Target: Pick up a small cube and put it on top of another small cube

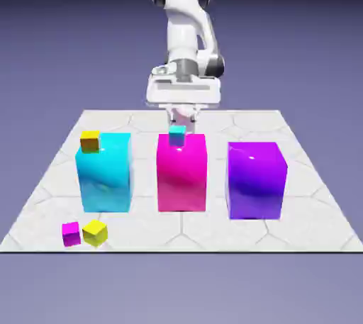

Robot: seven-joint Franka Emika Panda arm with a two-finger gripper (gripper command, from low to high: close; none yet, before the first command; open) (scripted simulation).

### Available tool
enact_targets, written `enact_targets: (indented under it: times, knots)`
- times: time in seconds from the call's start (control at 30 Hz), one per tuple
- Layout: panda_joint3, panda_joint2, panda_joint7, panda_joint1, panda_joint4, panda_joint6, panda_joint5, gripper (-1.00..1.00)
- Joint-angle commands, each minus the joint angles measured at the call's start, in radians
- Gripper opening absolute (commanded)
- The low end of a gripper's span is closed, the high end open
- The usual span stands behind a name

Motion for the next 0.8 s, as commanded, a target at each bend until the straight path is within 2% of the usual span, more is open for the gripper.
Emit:
enact_targets:
  times: [0.0,0.77]
  knots:
    - [-0.022,0.032,-0.044,0.011,0.018,-0.014,0.012,0.00]
    - [-0.526,0.769,-1.044,0.255,0.435,-0.345,0.281,0.00]
